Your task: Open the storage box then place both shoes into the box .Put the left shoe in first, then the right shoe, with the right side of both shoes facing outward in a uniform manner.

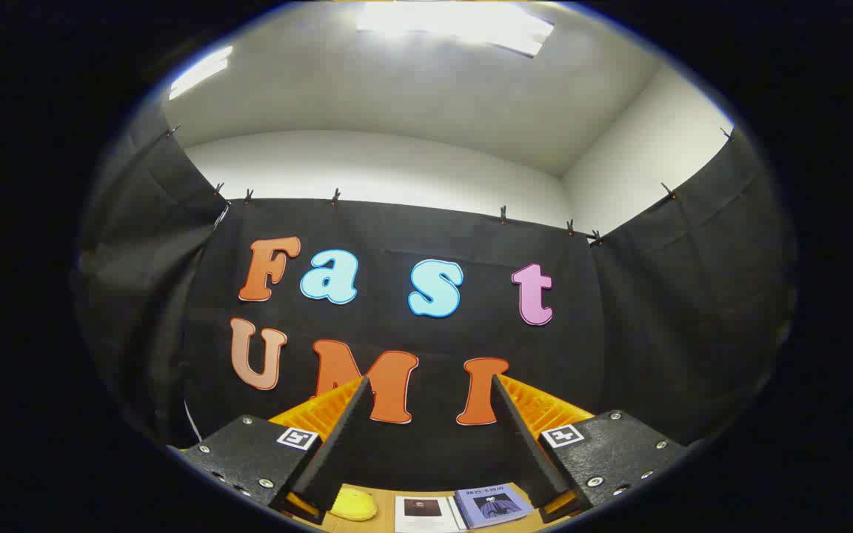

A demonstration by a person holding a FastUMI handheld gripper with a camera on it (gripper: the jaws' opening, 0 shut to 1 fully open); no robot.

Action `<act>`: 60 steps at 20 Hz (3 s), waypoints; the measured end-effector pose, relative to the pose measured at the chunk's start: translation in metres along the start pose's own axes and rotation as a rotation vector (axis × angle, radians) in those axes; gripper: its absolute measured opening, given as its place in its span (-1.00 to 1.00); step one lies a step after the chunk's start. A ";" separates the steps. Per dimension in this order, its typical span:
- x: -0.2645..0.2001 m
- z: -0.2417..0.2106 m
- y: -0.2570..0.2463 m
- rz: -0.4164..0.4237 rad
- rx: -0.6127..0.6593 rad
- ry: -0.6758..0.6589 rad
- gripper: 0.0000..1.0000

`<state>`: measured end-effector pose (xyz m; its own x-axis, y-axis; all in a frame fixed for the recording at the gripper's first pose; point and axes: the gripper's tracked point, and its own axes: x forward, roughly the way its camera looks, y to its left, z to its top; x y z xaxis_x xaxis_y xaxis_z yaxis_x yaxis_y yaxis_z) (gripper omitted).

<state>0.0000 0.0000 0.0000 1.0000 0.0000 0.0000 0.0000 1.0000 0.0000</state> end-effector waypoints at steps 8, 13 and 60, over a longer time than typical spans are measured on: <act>0.005 -0.007 0.007 0.005 0.014 0.010 0.96; 0.005 -0.006 0.016 0.016 0.011 0.007 0.95; -0.233 -0.395 0.328 0.790 0.458 1.330 0.97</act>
<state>-0.2334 0.3276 -0.3947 0.0417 0.7332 -0.6787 -0.2448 0.6661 0.7046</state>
